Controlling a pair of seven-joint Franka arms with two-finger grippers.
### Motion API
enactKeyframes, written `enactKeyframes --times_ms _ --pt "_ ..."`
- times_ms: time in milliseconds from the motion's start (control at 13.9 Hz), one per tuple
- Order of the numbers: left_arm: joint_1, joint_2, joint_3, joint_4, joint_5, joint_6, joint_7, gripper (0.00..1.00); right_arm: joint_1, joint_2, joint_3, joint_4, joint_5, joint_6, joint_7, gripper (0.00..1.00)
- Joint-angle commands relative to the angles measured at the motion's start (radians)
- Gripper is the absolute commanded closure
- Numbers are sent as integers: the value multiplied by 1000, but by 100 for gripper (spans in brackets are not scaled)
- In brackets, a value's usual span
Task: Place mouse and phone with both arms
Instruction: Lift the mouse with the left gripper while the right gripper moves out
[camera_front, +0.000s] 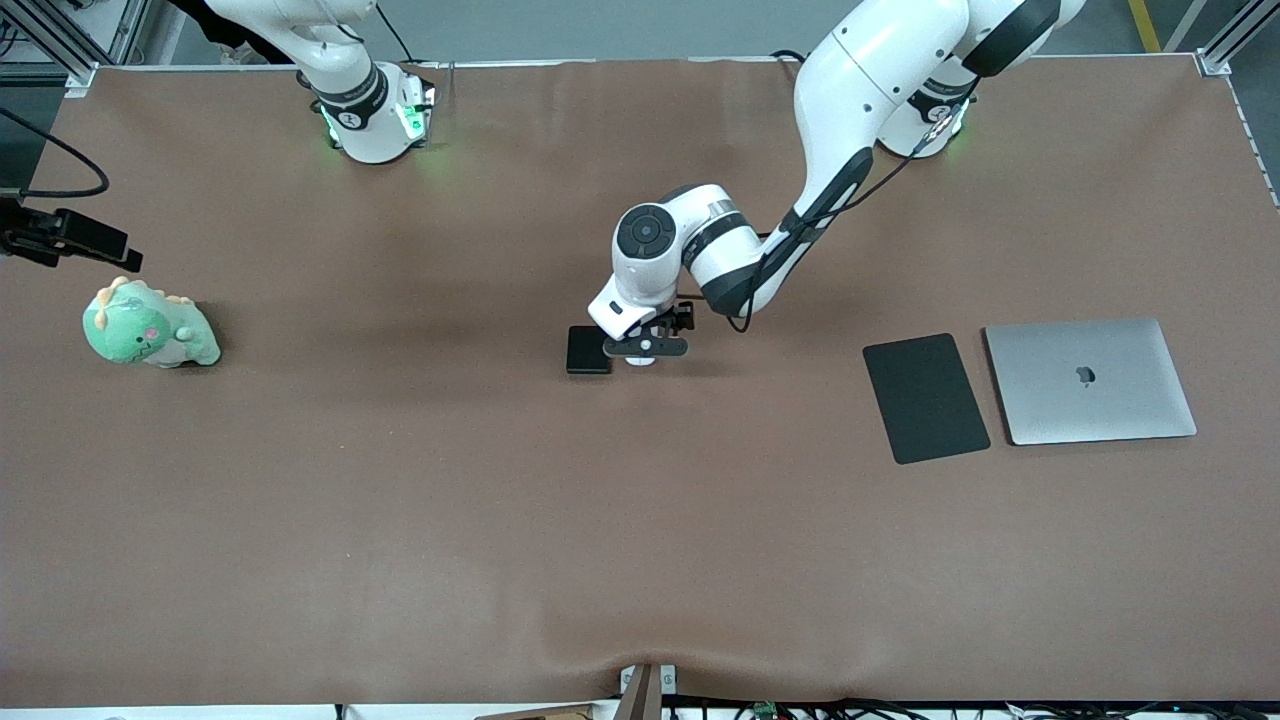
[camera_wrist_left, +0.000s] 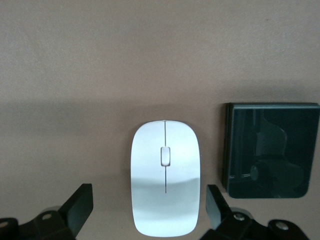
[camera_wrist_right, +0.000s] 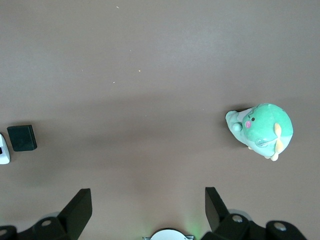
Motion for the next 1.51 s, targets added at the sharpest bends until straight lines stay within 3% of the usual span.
enactKeyframes --times_ms 0,502,645,932,1004,1147,1219,1434 --pt "-12 12 8 11 28 15 -43 0 -7 8 8 9 12 5 -4 0" --pt "-12 51 8 11 50 70 -47 0 10 65 7 9 0 59 -8 0" --pt "-12 51 8 8 53 70 -45 5 10 69 7 9 -3 62 -11 0" --pt "-12 55 8 6 53 70 -44 36 30 95 7 22 -20 72 -16 0" --pt "-11 55 8 8 53 67 -42 52 30 99 7 21 -17 89 -19 0" --pt "-9 46 8 9 53 53 -41 92 36 130 7 16 -11 91 -10 0" --pt "-6 38 8 14 53 29 -41 100 42 138 8 16 -4 94 -5 0" --pt "41 -44 7 19 53 -54 -18 100 89 146 8 16 2 99 -5 0"
